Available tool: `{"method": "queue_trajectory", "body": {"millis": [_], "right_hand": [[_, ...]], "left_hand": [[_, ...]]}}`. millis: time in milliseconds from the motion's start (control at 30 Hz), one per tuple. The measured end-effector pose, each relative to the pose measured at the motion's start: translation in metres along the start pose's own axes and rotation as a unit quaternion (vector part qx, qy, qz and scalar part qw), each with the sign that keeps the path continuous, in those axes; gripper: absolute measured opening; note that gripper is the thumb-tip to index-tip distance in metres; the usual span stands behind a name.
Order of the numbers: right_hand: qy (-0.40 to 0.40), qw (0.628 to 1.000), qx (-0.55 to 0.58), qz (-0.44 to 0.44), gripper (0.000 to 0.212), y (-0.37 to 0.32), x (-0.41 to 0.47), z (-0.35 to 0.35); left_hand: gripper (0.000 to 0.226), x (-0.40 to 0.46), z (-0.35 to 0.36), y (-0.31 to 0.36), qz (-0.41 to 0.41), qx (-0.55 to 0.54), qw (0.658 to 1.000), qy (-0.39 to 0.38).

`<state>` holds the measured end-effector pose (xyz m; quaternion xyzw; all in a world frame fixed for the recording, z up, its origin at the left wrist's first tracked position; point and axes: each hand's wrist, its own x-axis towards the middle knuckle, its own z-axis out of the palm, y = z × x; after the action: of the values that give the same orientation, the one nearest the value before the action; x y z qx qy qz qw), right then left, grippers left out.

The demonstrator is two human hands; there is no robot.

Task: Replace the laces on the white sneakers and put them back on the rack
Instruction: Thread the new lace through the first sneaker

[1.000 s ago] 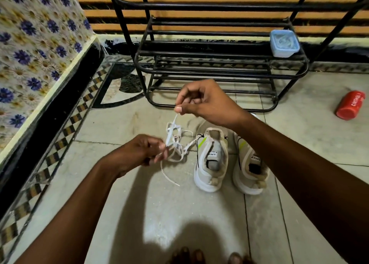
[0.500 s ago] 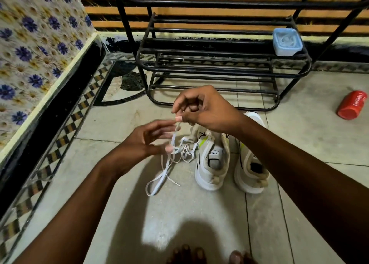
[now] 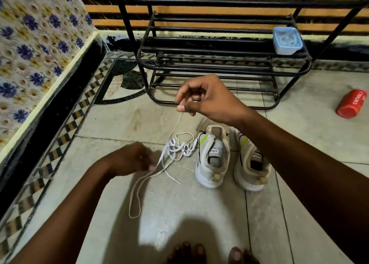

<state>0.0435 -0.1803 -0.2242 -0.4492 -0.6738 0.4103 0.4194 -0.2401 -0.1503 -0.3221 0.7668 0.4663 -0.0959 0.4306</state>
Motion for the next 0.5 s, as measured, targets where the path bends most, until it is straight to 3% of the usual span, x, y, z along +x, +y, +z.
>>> {"method": "queue_trajectory", "body": {"millis": [67, 133, 200, 267, 333, 433, 500], "right_hand": [[-0.012, 1.0, 0.006, -0.002, 0.014, 0.0, -0.002, 0.004], [-0.022, 1.0, 0.022, -0.002, 0.013, 0.0, -0.005, 0.006], [-0.021, 0.999, 0.028, 0.007, 0.012, 0.002, -0.007, 0.006], [-0.005, 0.999, 0.019, 0.035, 0.013, 0.006, -0.009, 0.001], [0.007, 0.998, -0.022, 0.063, 0.013, 0.013, -0.012, -0.007], [-0.023, 0.99, -0.101, 0.093, 0.012, 0.021, -0.019, -0.015], [-0.045, 0.985, -0.126, 0.111, 0.013, 0.024, -0.024, -0.014]], "left_hand": [[0.041, -0.001, -0.002, 0.026, 0.058, -0.132, 0.986, 0.082], [0.057, 0.0, -0.002, 0.054, 0.142, -0.256, 0.951, 0.094], [0.04, 0.003, 0.003, 0.069, 0.195, -0.348, 0.912, 0.093], [0.018, 0.004, 0.008, 0.07, 0.198, -0.383, 0.895, 0.115], [0.017, 0.004, 0.012, 0.059, 0.174, -0.374, 0.906, 0.096], [0.019, -0.002, 0.016, 0.045, 0.133, -0.283, 0.95, -0.001], [0.021, -0.004, 0.019, 0.046, 0.099, -0.253, 0.96, -0.061]]}}
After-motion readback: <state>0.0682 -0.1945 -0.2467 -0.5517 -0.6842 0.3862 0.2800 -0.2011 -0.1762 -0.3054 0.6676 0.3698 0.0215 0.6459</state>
